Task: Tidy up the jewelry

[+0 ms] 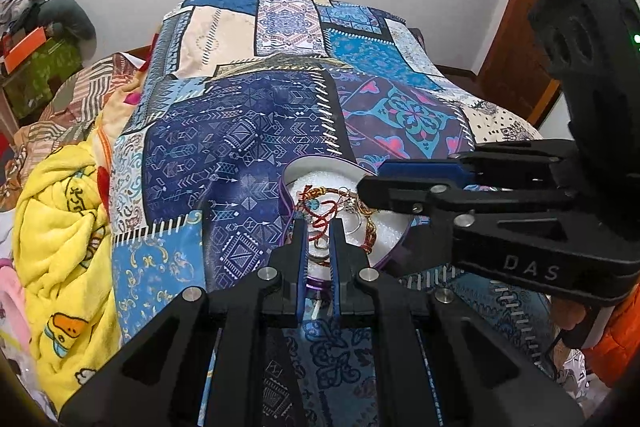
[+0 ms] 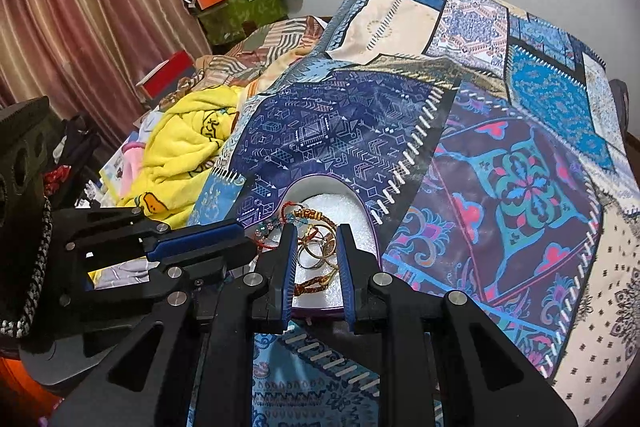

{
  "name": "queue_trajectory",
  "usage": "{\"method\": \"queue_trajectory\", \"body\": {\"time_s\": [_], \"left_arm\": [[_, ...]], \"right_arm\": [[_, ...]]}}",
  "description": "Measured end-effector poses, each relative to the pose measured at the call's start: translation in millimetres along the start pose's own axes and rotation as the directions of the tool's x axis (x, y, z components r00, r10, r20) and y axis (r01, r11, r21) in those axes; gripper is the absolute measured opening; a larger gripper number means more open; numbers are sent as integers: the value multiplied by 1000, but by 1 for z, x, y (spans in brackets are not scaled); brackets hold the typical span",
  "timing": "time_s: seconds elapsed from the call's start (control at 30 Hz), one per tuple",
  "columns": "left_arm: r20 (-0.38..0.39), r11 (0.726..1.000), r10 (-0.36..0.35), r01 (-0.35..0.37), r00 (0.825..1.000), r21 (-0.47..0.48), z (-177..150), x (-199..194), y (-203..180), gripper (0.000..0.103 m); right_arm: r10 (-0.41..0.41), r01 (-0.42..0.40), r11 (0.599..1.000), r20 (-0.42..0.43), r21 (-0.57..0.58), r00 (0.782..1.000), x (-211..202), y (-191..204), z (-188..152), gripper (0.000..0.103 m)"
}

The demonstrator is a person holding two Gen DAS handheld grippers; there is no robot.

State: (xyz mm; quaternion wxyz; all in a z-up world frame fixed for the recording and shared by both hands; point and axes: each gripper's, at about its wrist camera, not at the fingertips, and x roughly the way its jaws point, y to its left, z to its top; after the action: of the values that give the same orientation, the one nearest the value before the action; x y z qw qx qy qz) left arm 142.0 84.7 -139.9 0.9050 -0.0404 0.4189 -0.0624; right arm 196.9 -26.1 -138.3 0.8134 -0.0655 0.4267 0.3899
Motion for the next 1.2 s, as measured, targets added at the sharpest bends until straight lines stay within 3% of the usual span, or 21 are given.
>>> {"method": "queue_trajectory", "body": {"time_s": [0.2, 0.37, 0.5, 0.57, 0.63, 0.7, 0.87, 1.03, 1.07, 1.2], "left_arm": [[41, 999, 41, -40, 998, -24, 6, -22, 6, 13], [109, 996, 75, -70, 991, -48, 14, -56, 7, 13], [195, 993, 113, -104, 974, -55, 21, -94, 0, 13], [257, 991, 132, -122, 957, -55, 24, -119, -8, 13], [309, 990, 141, -130, 941, -57, 25, -141, -15, 13], [377, 987, 159, -149, 912, -57, 26, -168, -24, 13], [511, 985, 172, -164, 842, -62, 20, -224, -48, 15], [610, 982, 185, -171, 770, -82, 6, -265, -66, 42], [624, 981, 190, -175, 758, -86, 2, -270, -68, 45], [656, 971, 233, -208, 718, -117, -9, -285, -75, 77]], "right_arm": [[-30, 31, 999, 30, -22, 999, -18, 7, 3, 27], [-53, 55, 998, 97, -21, 994, -48, 14, 5, 28], [-86, 92, 995, 191, -25, 978, -89, 24, 5, 28], [-99, 108, 994, 242, -24, 965, -110, 28, 4, 28], [-119, 132, 991, 317, -18, 941, -140, 35, 3, 28], [-132, 149, 989, 380, -14, 915, -164, 42, 1, 28], [-164, 192, 981, 537, 4, 827, -225, 64, -10, 28], [-193, 237, 971, 640, 17, 744, -261, 91, -29, 30], [-203, 250, 968, 651, 20, 732, -263, 94, -30, 36], [-263, 314, 948, 686, 52, 679, -269, 104, -39, 64]]}}
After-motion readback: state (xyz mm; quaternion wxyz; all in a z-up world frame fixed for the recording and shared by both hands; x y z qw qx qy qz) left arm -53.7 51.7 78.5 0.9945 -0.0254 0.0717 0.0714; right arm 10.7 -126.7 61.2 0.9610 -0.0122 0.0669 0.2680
